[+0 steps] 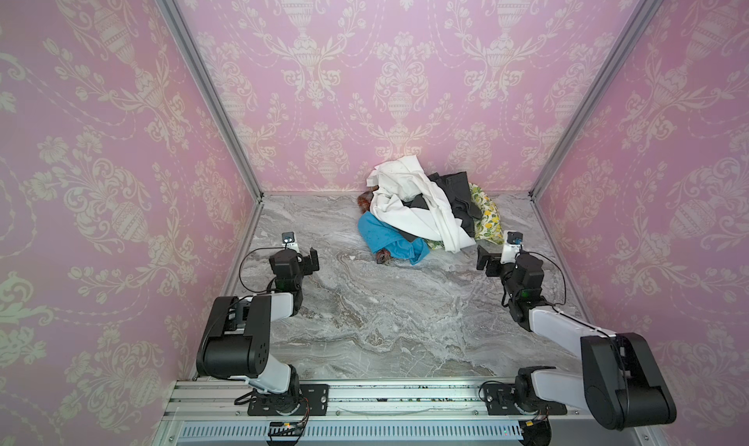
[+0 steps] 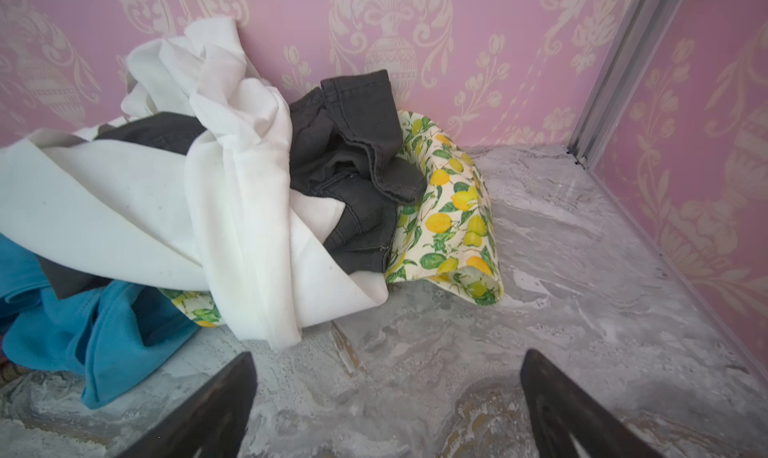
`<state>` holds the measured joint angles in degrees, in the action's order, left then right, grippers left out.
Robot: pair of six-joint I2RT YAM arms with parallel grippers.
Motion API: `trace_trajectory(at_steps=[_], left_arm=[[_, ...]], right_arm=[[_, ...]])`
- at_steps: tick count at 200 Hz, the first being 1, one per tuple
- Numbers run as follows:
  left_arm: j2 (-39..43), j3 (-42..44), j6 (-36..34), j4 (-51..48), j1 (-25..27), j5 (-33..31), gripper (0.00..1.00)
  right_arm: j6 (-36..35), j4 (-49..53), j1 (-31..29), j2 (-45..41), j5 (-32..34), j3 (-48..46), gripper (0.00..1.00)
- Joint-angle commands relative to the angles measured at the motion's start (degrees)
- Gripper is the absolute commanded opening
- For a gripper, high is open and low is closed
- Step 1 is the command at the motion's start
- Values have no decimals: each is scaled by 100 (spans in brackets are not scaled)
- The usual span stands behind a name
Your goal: Pick out a specific cloth from the pile
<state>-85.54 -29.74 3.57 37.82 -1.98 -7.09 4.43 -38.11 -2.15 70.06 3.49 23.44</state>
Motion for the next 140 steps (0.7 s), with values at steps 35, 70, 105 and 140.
trace_trajectory(at_steps=[35, 70, 105, 140], left_arm=[[843, -1181, 962, -2399, 273, 67, 99], [793, -1749, 1499, -2961, 669, 725, 98], [338, -2052, 1440, -3348, 1466, 1114, 95], [-263, -2352, 1106, -3773, 2369, 1128, 91]], right_arm=[[748, 1914, -330, -308, 348, 1567, 100], [926, 2640, -805, 67, -19, 2339, 98], [1201, 3279, -1218, 568, -482, 2815, 95], [1389, 3514, -1445, 821, -725, 2912, 94]])
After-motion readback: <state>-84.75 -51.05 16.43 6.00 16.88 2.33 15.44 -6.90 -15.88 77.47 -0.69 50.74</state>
